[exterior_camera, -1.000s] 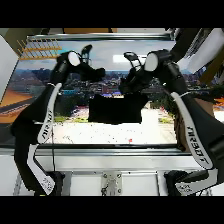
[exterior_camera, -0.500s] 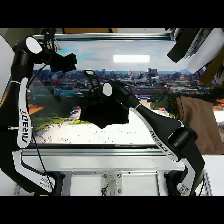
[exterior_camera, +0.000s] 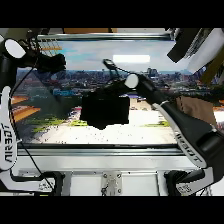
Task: Fold the clothes and pants, and hang the long-sleeved shirts on hangers.
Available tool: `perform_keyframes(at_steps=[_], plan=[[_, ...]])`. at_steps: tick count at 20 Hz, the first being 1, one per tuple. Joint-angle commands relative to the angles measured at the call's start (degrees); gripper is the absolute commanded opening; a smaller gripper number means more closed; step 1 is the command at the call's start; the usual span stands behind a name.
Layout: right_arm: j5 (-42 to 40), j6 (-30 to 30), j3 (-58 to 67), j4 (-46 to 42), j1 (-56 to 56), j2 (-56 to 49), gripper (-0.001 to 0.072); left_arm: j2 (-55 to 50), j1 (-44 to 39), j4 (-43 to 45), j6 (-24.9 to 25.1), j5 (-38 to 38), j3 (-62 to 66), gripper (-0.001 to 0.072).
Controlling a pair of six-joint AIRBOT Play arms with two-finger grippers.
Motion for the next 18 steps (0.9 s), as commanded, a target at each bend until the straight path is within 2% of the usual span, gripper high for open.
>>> perform_keyframes(at_steps=[1, 3, 5, 9, 14, 15, 16, 17, 18], plan=[[3.8, 6.1, -16.6, -1.5, -12.3, 6.6, 0.0619, 7.1, -2.6, 0.4, 0.5, 6.1, -15.9, 0.0007], [3.5, 6.2, -23.0, 1.7, -18.5, 6.9, 0.072, 9.6, -4.7, 0.3, 0.5, 9.6, -23.0, 0.0007], [2.8, 2.7, -25.9, 8.3, -21.8, 5.7, 0.072, 10.9, -6.2, 0.3, 0.5, 11.7, -27.1, 0.0007], [2.9, -10.6, -25.6, 26.7, -20.5, 0.0, 0.072, 11.0, -6.8, -0.1, 0.5, 12.2, -29.3, 0.0007], [3.0, -12.0, -20.2, 28.7, -13.7, -7.1, 0.0712, 11.0, -6.8, -0.2, 0.5, 12.2, -29.2, 0.0007], [3.0, -12.5, -18.9, 28.7, -12.7, -7.5, 0.0522, 11.0, -6.8, -0.2, 0.5, 12.3, -29.2, 0.0007], [3.1, -14.1, -17.8, 28.7, -12.2, -7.5, 0.0226, 11.0, -6.8, -0.2, 0.5, 12.2, -29.2, 0.0007], [3.9, -15.4, -16.6, 28.7, -12.3, -7.0, 0.0019, 11.0, -6.8, -0.2, 0.5, 12.2, -29.2, 0.0008], [4.8, -16.7, -15.5, 28.5, -12.9, -6.0, 0.0015, 11.0, -6.8, -0.2, 0.5, 12.1, -29.2, 0.0007]])
